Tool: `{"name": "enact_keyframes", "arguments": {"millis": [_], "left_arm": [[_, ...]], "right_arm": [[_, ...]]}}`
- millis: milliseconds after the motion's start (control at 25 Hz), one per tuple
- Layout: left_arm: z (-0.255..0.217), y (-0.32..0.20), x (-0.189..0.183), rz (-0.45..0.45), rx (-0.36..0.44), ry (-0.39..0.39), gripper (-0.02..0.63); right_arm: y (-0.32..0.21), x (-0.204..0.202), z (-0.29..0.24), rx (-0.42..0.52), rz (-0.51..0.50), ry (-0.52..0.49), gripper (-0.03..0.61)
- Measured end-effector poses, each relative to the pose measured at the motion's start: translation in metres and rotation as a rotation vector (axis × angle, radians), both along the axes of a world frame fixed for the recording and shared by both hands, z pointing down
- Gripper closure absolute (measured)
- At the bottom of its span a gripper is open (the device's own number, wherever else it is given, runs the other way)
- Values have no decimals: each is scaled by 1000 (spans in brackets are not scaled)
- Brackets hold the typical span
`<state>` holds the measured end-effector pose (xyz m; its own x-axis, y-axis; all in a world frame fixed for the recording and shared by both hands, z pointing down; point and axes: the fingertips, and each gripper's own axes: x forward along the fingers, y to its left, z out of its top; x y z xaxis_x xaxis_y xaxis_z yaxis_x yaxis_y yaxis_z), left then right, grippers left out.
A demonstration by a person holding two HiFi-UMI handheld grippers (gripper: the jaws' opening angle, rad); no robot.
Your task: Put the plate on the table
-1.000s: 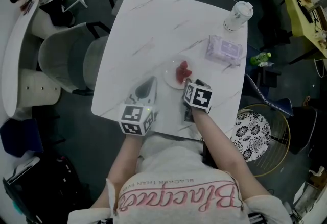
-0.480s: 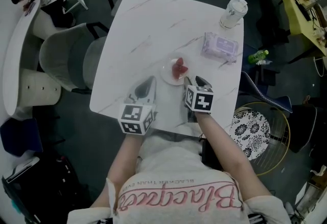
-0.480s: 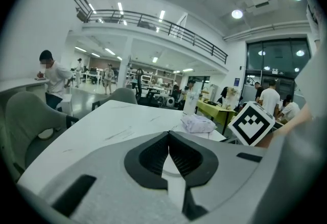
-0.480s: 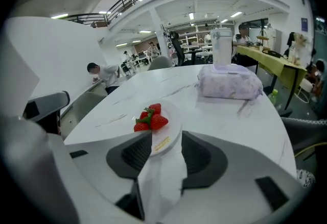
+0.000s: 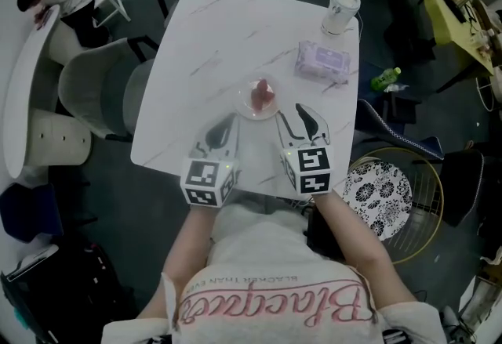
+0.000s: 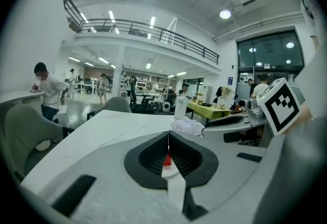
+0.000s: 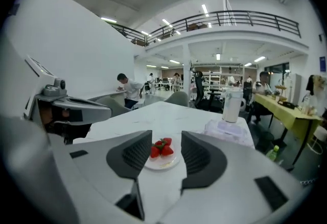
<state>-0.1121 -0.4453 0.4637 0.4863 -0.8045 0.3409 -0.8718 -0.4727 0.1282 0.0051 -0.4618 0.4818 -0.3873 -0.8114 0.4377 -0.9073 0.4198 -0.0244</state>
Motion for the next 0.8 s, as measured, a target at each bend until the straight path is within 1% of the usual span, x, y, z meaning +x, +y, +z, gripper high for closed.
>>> {"name": "enact_keyframes", "arguments": {"millis": [240,320,480,680,800], "left_arm": [[-34,25,18,0,99,23,610],[-45,35,23,2,136,31,611],[-64,49,29,8,212,34,610],[-79,65,33,30,261,41,610],[-88,71,33,47,285,35,610]], "right_arm": [[39,-9,-46,144,-121,-61,426],[53,-9,-65,192,-140,-78,433],[75,-7,-96,286,-136,-82,522],[94,-8,-115,359,-121,-39,548],[104,-15,-121,378,-113,-37,558]]}}
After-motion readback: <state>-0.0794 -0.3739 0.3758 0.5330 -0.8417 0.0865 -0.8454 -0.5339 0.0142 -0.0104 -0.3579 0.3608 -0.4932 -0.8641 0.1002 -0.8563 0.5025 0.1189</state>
